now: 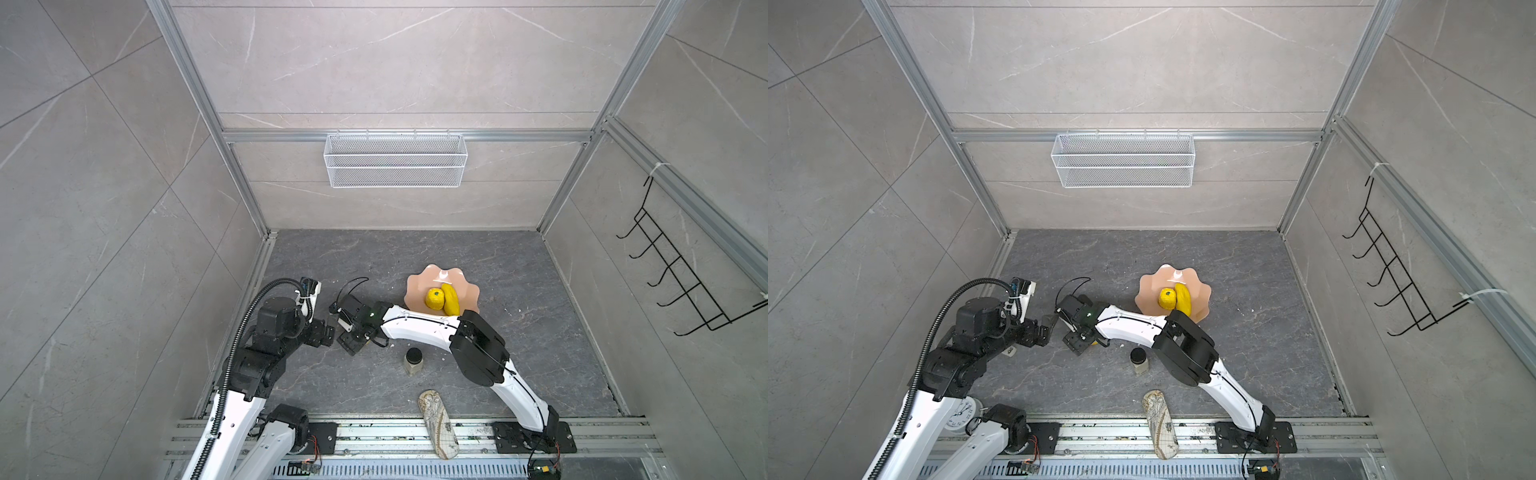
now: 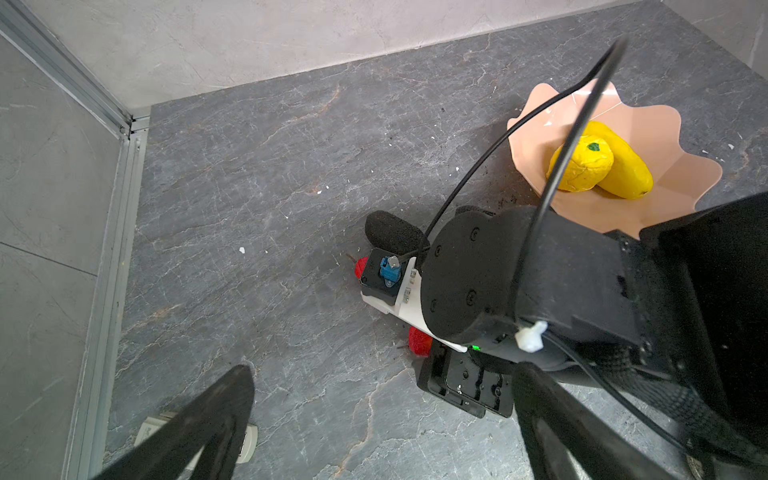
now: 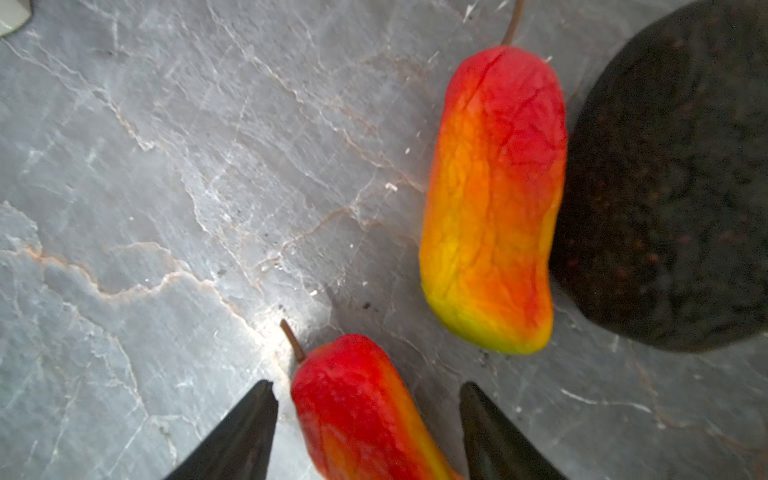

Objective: Place and organize the fake fruits in the fruit bowl
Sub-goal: 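Move the right gripper to the red mango and grasp it, then carry the red mango into the bowl and release it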

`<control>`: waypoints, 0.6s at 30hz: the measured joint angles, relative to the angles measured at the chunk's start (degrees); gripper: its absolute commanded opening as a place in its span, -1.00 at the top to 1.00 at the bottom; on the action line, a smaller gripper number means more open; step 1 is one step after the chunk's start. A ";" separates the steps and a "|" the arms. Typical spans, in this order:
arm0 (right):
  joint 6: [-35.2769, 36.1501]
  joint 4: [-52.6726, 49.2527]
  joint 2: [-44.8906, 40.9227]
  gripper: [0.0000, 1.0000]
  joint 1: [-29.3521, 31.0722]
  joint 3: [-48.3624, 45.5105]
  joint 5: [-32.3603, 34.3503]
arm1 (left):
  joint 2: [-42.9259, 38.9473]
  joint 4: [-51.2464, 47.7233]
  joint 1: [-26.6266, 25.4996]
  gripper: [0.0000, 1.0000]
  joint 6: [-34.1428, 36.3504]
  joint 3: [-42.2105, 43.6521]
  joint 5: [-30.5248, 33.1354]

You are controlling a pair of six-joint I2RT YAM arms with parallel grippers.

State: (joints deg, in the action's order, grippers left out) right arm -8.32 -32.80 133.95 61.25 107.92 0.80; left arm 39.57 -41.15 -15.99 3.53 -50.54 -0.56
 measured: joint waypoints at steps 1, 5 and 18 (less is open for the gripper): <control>0.02 -0.02 0.00 -0.17 0.00 0.00 0.00 | 0.00 0.00 0.00 -1.00 0.00 0.00 0.00; 0.17 -0.17 0.00 0.28 0.00 -0.02 0.02 | 0.00 0.00 0.00 -1.00 0.00 0.00 0.00; 0.70 -1.18 -9.62 0.41 -0.24 -7.67 0.87 | -0.02 0.00 0.00 -1.00 0.00 0.00 -0.02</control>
State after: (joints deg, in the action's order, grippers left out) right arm -7.62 -33.98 124.33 61.01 100.25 1.67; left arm 39.55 -41.15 -15.99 3.53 -50.54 -0.58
